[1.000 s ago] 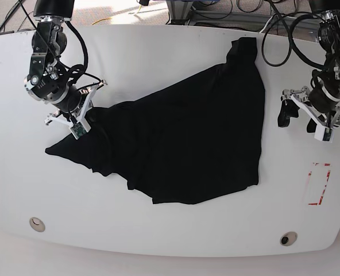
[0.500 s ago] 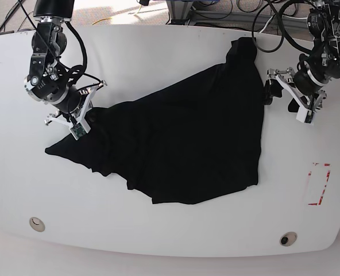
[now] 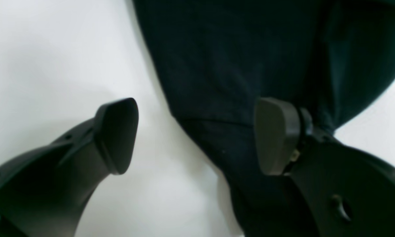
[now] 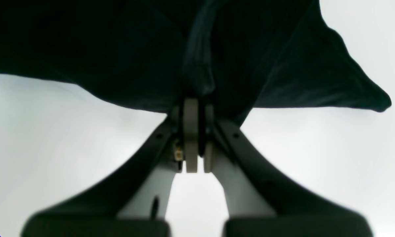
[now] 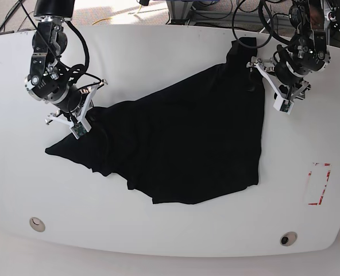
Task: Layout the t-shirt on the table in an organized manner, then fold the t-shirt properly
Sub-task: 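Move the left gripper to the shirt's opposite corner and grasp it, then lift the shirt with both grippers and swing it toward the robot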
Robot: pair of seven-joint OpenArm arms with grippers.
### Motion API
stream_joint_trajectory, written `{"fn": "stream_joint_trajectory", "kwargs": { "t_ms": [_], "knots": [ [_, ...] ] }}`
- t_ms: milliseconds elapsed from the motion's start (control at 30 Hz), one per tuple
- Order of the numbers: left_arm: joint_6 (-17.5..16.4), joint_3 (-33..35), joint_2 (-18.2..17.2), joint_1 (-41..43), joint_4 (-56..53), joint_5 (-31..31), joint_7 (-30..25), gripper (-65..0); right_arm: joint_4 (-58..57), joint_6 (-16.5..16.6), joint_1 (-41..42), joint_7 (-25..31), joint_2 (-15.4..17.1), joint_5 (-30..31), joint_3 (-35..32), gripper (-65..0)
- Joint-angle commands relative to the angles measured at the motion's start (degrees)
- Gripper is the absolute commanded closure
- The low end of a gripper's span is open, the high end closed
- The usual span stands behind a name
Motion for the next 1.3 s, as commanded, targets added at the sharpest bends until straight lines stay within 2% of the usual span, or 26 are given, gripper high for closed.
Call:
{"fn": "stream_joint_trajectory", "kwargs": {
  "t_ms": [0,333,633,1033,1100,1267],
  "knots": [
    [-0.03,0.48,0.08,-0.18,0.86,0.34,-1.01,-51.5,1.05,0.04,0.61,1.3,0.64,0.57,0.34,-0.3],
    [-0.03,0.04,1.67,0.61,-0.02,5.0,-1.01,-51.5,1.05,0.04,0.61,1.3,0.64,0.57,0.34,-0.3],
    [-0.03,0.3,1.67,0.43,-6.0,5.09,-1.19,-51.4,1.05,0.04,0.52,1.3,0.64,0.92,0.34,-0.3],
    [-0.11,1.36,1.84,-0.45,-6.61,5.0,-1.19,-50.7,1.14,0.04,0.52,1.3,0.64,1.01,0.34,-0.3],
    [-0.11,2.15,1.84,-1.06,-6.79,5.09,-1.19,-47.2,1.14,0.04,0.52,1.3,0.64,1.01,0.34,-0.3],
    [-0.11,4.96,1.67,-1.77,-9.6,5.09,-1.19,-29.7,1.31,0.04,0.52,1.3,0.64,1.01,0.34,-0.3]
  ]
}}
